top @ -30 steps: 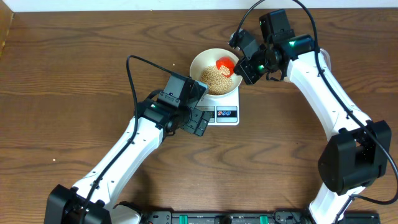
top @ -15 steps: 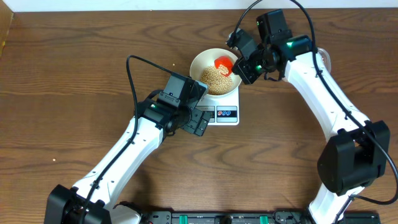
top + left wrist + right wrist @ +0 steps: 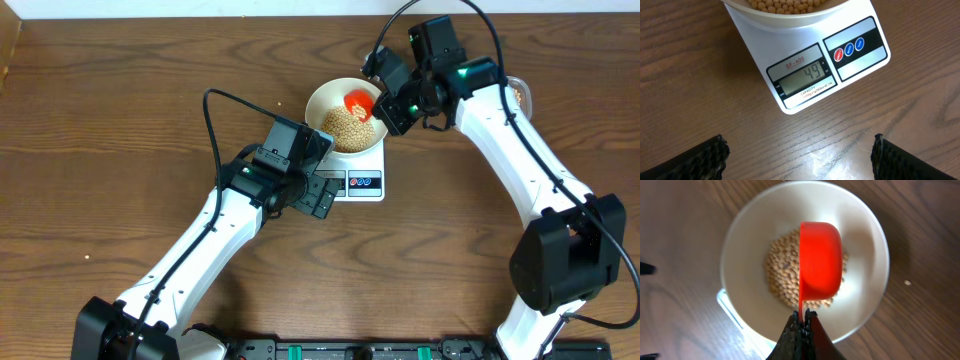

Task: Scoop item into bowl and weigh 50g on scale

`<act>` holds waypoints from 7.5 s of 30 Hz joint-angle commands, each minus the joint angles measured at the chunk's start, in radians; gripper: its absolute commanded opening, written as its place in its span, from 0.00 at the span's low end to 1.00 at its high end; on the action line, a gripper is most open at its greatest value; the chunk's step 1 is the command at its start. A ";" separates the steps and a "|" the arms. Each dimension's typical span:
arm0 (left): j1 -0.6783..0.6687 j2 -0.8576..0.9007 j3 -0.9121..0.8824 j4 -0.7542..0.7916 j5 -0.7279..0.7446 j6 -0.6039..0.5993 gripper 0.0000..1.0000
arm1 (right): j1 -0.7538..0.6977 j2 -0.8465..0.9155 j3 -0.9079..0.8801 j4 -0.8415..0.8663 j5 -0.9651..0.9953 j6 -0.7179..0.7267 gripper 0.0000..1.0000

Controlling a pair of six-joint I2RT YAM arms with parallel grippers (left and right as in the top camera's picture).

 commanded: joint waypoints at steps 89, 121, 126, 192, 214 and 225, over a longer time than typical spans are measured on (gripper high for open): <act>0.002 0.011 -0.002 0.000 -0.010 0.006 0.93 | -0.206 -0.053 0.027 -0.137 0.937 0.290 0.01; 0.002 0.011 -0.002 0.000 -0.010 0.006 0.93 | -0.044 -0.042 0.180 -0.100 -0.087 0.179 0.01; 0.002 0.011 -0.002 0.000 -0.010 0.006 0.93 | -0.019 -0.042 0.121 -0.074 -0.075 0.177 0.01; 0.002 0.011 -0.002 0.000 -0.010 0.006 0.93 | 0.126 -0.042 -0.278 0.272 -0.018 0.172 0.01; 0.002 0.011 -0.002 0.000 -0.010 0.006 0.93 | -0.092 -0.042 -0.275 0.426 -0.518 0.447 0.01; 0.002 0.011 -0.003 0.000 -0.010 0.006 0.93 | -0.141 -0.042 -0.275 0.443 -0.601 0.447 0.01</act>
